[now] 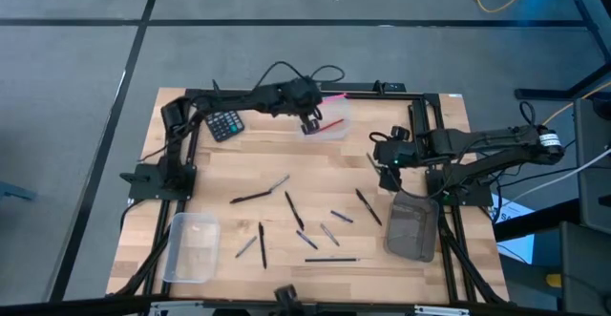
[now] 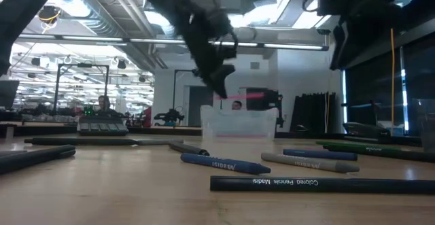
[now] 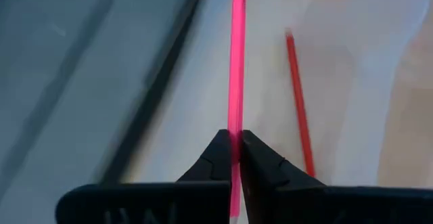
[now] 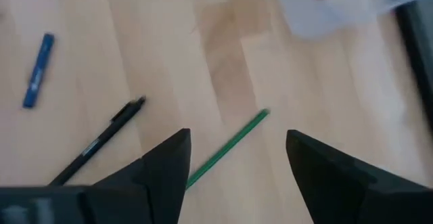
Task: Sort crayons/erasers/pens/pencils in bins
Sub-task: Put the pink pencil into the top transparent bin, then put the green pencil into the top transparent bin
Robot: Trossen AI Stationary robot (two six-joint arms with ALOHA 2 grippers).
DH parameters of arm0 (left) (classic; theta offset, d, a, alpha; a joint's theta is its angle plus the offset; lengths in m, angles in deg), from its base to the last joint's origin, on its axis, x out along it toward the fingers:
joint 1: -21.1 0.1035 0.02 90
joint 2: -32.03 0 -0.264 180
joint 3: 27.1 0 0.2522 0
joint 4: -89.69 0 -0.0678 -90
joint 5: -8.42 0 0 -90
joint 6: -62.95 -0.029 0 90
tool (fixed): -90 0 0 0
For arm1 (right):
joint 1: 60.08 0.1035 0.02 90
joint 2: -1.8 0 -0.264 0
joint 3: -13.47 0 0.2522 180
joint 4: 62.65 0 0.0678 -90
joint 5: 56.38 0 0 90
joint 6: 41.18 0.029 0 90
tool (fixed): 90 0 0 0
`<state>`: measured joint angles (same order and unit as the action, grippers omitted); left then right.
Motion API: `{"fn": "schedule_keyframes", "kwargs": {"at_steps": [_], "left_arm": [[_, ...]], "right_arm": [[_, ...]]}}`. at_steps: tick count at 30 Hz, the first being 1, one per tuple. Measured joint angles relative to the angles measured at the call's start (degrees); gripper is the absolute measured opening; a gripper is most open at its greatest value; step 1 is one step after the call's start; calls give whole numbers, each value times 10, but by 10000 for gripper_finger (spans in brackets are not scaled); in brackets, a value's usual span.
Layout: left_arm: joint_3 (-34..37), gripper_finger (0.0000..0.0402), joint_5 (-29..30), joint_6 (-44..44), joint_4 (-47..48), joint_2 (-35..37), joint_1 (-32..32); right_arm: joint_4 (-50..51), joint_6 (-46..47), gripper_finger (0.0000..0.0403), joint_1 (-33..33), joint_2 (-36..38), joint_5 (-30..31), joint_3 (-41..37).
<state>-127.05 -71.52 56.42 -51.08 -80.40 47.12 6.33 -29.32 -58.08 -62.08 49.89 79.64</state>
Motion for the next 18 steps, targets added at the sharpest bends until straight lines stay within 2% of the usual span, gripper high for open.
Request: {"fn": "schedule_keyframes", "kwargs": {"at_steps": [4, 9, 11, 14, 18], "left_arm": [[38, 8, -52, 21, -13, -1, 19], [54, 23, -57, 10, -25, -2, 17], [49, 36, -49, 5, -20, -2, 16], [22, 62, -42, 10, 10, -2, 17], [-9, 95, -41, 1, -2, -2, 3]], "right_arm": [[39, 34, 245, -1, 0, 7, 0], [45, 32, 245, -1, 0, 6, 0], [49, 35, 245, -1, 0, 2, 0], [92, 62, 245, 0, 0, -35, 7], [144, 108, 245, 0, 0, -58, 9]]}}
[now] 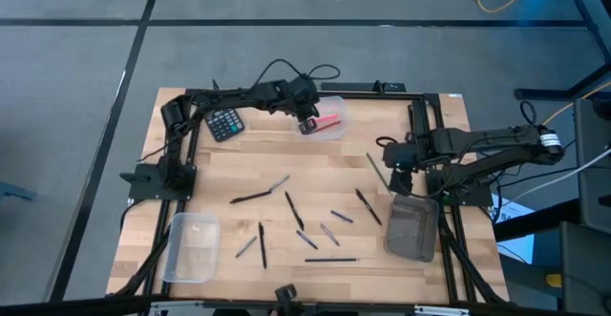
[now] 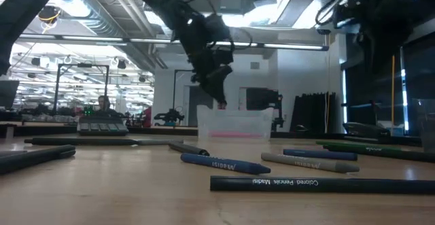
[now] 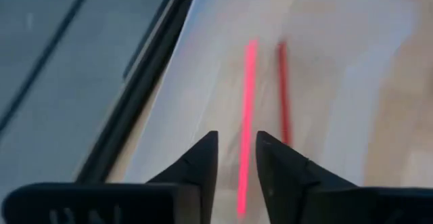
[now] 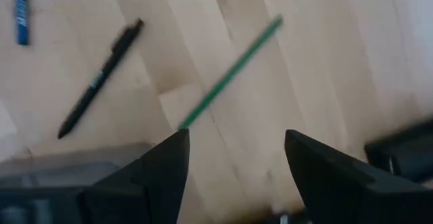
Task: Sort crayons/erasers/pens/pencils in bins
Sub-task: Put the green pencil into the top transparent bin
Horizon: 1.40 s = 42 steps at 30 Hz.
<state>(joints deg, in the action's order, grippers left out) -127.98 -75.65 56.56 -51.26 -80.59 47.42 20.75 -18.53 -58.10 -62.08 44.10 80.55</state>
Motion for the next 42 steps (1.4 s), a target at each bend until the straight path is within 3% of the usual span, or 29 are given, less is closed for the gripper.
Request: {"fn": "schedule_keyframes", "kwargs": {"at_steps": [7, 11, 17, 22, 32, 36, 42], "left_arm": [[-5, 106, -48, -123, -152, -37, -88], [-86, 104, -138, -138, -202, -120, -112], [-277, 105, -141, -186, -131, -246, -125], [-365, 102, -145, -155, -126, -315, -125], [-436, 99, -133, -83, -131, -409, -155], [-436, 99, -98, -83, -104, -415, -164], [-439, 99, -95, -90, -16, -400, -166]], "right_arm": [[12, 15, 245, 0, 0, -3, -3], [18, 17, 245, 0, 0, -48, 2], [88, 60, 245, 12, 0, -85, 14], [103, 90, 245, 30, 0, -73, 14], [81, 107, 245, 40, 0, -57, 14], [81, 118, 245, 40, 0, -45, 14], [79, 118, 245, 40, 0, -40, 14]]}}
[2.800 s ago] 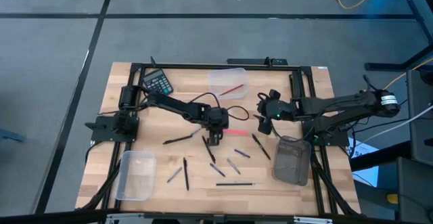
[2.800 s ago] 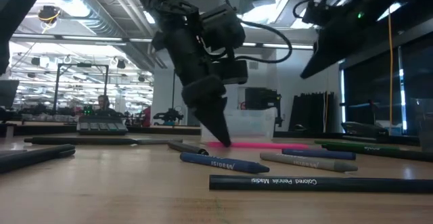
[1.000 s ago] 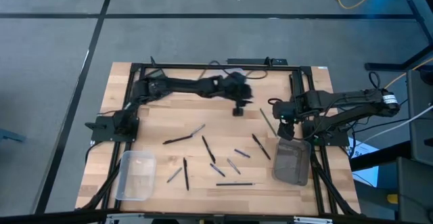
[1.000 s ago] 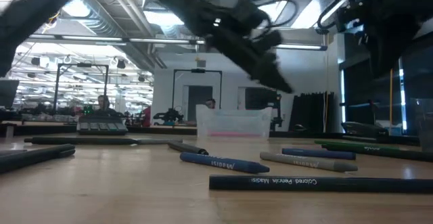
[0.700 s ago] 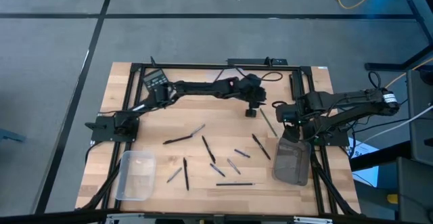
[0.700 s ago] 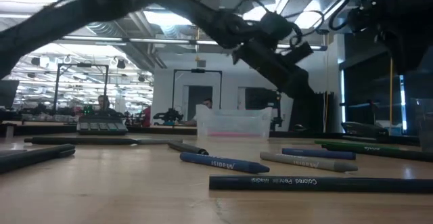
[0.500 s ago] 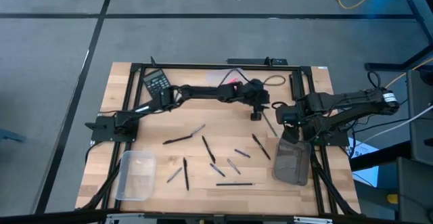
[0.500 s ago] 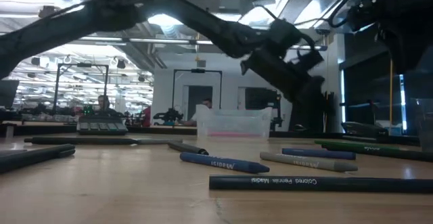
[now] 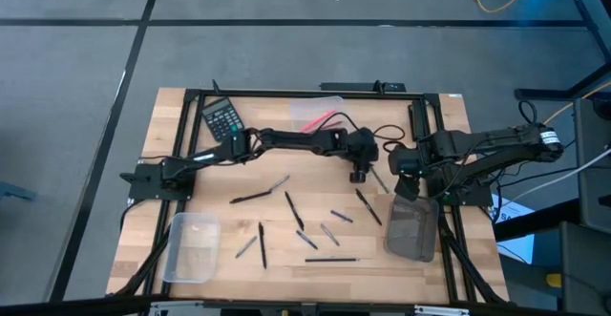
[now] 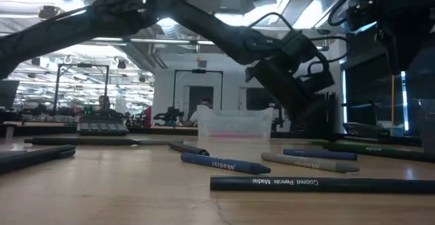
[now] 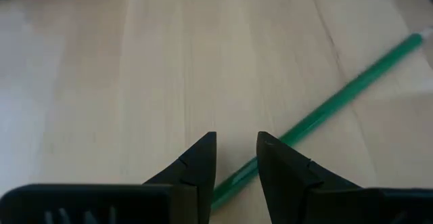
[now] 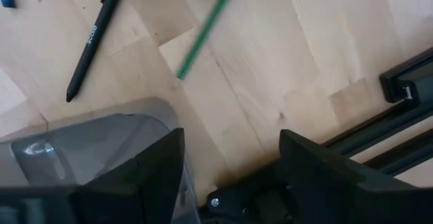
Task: Sort crayons/erasers/pens/pencils in bins
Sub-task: Put the green pencil into the top transparent bin
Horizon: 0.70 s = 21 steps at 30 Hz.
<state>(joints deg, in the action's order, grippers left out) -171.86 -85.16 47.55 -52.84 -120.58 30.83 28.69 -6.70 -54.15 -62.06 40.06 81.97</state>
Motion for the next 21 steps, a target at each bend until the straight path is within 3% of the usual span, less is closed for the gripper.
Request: {"fn": "schedule_keyframes", "kwargs": {"at_steps": [11, 21], "left_arm": [[-35, 98, 15, -7, 108, 26, 8], [-40, 98, -3, -33, 301, 75, 1]], "right_arm": [[-6, -1, 245, 1, 0, 22, 0], [-13, 5, 245, 29, 0, 26, -14]]}}
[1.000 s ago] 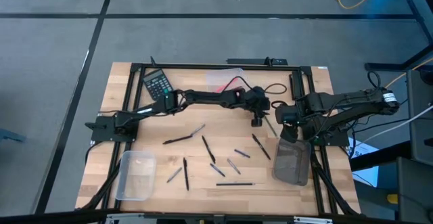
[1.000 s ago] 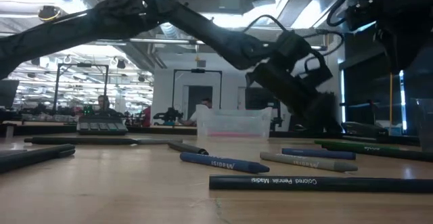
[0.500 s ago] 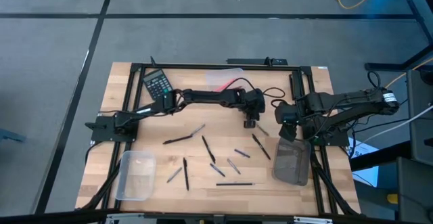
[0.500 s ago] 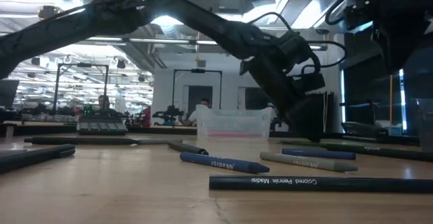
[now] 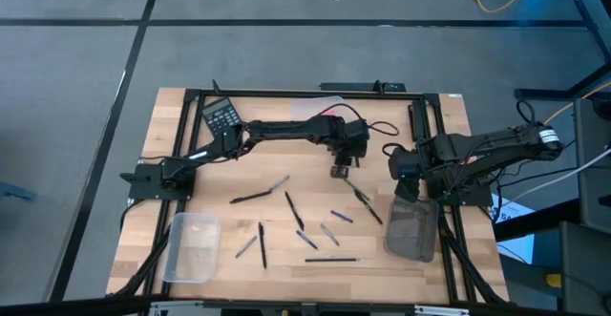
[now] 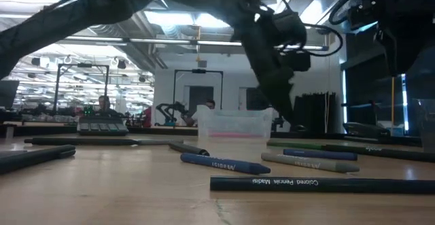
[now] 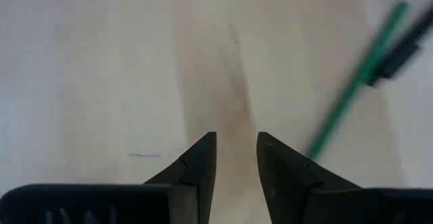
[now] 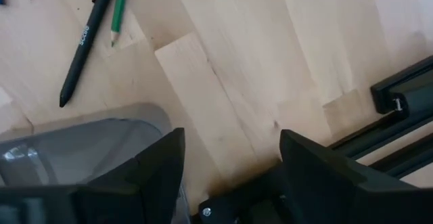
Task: Sort crayons/erasers/pens/pencils in bins
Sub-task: Put the green pencil into the top transparent bin
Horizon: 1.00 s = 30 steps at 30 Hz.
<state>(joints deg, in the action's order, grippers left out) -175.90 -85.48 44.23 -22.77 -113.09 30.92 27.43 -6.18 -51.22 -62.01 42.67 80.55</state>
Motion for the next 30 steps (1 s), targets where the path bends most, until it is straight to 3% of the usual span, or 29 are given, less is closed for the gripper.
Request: {"fn": "schedule_keyframes", "kwargs": {"at_steps": [4, 14, 22, 26, 30], "left_arm": [[3, 98, -32, -18, 78, -4, -19], [68, 98, 48, -72, 15, -4, -63], [75, 90, 65, -74, 23, 10, -67], [75, 91, 68, -88, -38, 19, -62], [75, 88, 24, -86, -53, 13, -45]], "right_arm": [[0, 8, 245, 8, 0, 0, -1], [-20, 10, 245, 8, 0, -1, -1], [-20, 9, 245, 8, 0, -1, -1], [-20, 7, 245, 8, 0, -1, -1], [-22, 7, 245, 8, 0, -1, -1]]}}
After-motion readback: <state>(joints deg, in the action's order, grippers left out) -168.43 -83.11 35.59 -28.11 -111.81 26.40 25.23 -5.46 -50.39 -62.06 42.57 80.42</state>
